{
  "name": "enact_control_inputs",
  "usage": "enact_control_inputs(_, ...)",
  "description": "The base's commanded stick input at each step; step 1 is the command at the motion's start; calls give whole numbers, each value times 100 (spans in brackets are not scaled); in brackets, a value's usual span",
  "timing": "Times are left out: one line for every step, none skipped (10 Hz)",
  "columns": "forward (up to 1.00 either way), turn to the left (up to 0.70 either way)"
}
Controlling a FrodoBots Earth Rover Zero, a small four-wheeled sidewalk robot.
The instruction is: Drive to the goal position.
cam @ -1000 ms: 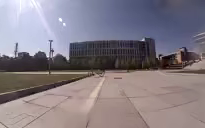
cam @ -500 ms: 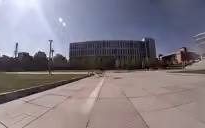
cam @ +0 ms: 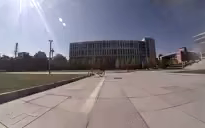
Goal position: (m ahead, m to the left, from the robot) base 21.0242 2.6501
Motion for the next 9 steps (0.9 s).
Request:
enact_control_inputs(6, 0)
enact_control_inputs(6, 0)
enact_control_inputs(6, 0)
enact_control_inputs(6, 0)
enact_control_inputs(6, 0)
enact_control_inputs(6, 0)
enact_control_inputs(6, 0)
enact_control_inputs(6, 0)
enact_control_inputs(6, 0)
